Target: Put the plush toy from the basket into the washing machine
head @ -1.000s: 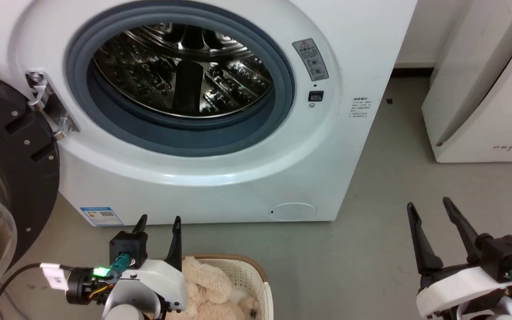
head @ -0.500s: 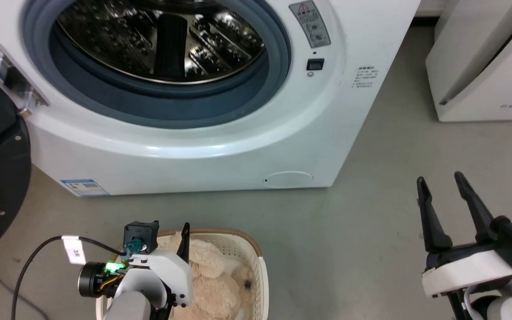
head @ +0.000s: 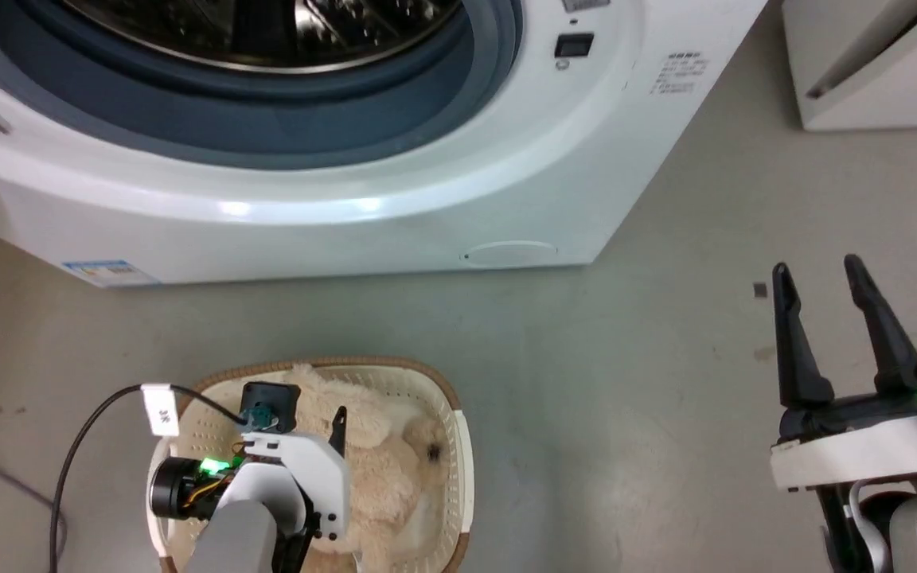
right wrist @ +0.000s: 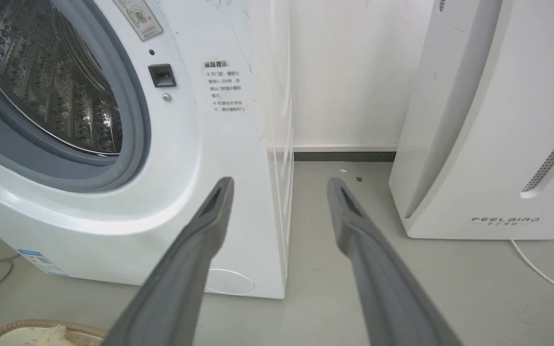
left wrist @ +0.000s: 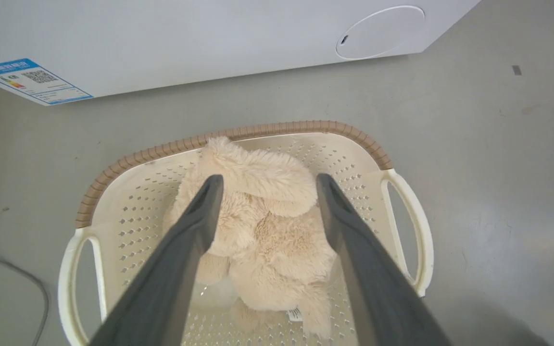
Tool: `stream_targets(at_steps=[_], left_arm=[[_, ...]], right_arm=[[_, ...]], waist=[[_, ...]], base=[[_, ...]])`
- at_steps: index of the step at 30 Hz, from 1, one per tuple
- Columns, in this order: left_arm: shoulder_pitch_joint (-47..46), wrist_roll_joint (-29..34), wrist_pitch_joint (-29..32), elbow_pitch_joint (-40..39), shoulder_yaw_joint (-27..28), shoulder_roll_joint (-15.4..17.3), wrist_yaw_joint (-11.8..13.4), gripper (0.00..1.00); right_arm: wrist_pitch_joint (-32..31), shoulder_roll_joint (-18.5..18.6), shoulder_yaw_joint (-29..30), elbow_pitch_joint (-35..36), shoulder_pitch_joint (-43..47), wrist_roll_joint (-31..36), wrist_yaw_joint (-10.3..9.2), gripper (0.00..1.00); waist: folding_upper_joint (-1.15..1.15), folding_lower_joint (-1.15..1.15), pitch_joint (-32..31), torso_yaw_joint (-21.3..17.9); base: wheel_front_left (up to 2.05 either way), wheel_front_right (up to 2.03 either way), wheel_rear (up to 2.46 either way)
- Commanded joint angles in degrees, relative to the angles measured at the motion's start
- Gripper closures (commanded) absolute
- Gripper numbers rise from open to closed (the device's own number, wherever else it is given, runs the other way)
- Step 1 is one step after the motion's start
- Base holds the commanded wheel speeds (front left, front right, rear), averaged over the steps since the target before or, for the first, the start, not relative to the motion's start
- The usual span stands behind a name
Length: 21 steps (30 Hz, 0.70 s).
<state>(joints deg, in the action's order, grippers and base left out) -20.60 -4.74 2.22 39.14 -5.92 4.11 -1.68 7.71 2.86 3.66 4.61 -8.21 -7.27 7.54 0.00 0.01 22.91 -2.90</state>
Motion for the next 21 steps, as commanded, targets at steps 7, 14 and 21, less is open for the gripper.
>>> stream_targets(at_steps=[7,14,21], left_arm=[[-5.6,-0.6,1.5,5.4,-1.9,-0.1,-0.4,0.0],[-9.4,-1.4,3.4,9.5,-2.9,0.0,-0.7,0.0],[-12.8,-2.1,4.8,13.6,-4.1,0.2,-0.8,0.0]], right_arm=[[1.3,0.0,0.9,2.3,-3.3,-1.0,-0.03,0.0],[2.2,0.0,1.7,3.9,-5.2,-1.6,-0.04,0.0],[3.0,0.0,2.4,5.1,-6.7,-2.1,-0.04,0.0]], waist=[[0.0,-0.01,7.5,0.0],[0.0,-0.01,12.7,-0.2],[0.0,-0.01,17.4,0.0]], base=[[0.0,0.0,0.0],[0.0,0.0,0.0],[0.0,0.0,0.0]])
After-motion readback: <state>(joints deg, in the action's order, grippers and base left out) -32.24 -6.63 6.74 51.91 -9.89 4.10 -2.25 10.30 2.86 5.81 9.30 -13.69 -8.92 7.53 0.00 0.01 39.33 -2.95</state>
